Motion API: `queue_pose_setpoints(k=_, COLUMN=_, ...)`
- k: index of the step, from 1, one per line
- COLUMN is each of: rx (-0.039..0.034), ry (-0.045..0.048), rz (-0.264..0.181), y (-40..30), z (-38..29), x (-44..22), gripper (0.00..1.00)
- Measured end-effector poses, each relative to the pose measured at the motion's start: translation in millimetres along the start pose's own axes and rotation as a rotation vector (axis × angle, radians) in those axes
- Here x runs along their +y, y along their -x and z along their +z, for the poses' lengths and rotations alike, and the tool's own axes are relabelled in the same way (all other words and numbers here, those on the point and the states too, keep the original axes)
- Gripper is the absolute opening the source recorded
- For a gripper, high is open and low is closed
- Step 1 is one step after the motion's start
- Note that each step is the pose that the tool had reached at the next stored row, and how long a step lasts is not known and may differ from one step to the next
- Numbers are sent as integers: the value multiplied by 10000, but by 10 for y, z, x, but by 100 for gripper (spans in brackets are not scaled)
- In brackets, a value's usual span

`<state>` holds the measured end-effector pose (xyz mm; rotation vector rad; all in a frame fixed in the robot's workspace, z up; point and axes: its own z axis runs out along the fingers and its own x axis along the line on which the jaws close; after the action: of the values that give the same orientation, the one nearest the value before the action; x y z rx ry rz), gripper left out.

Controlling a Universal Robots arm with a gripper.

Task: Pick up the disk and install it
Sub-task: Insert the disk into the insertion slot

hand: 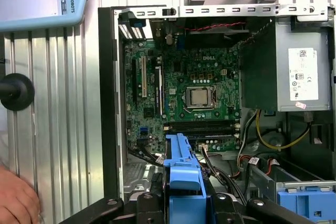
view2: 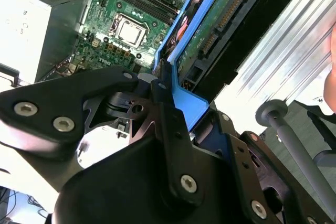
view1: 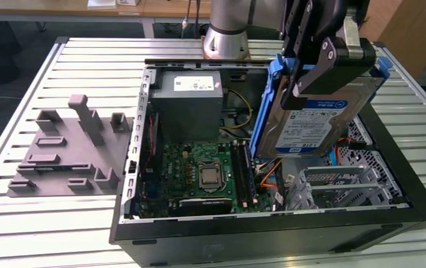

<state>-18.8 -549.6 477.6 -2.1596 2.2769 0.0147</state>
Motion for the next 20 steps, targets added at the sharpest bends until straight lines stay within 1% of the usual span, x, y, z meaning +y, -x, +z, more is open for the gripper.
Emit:
queue_pose_setpoints(k=5, rx=1, ry=0, rz=-2, y=-13, z=1, x=-2, gripper=36)
queue_pose_setpoints(k=9, rx=1, ry=0, rz=-1, y=-63, z=10, x=-6, gripper=36)
queue_pose_setpoints(k=12, rx=0, ry=-1, rz=-2, y=-84, z=20, x=-18, gripper=36)
queue_pose_setpoints(k=20, rx=1, ry=-1, rz=-2, y=-90, z=51, x=-141, gripper=36)
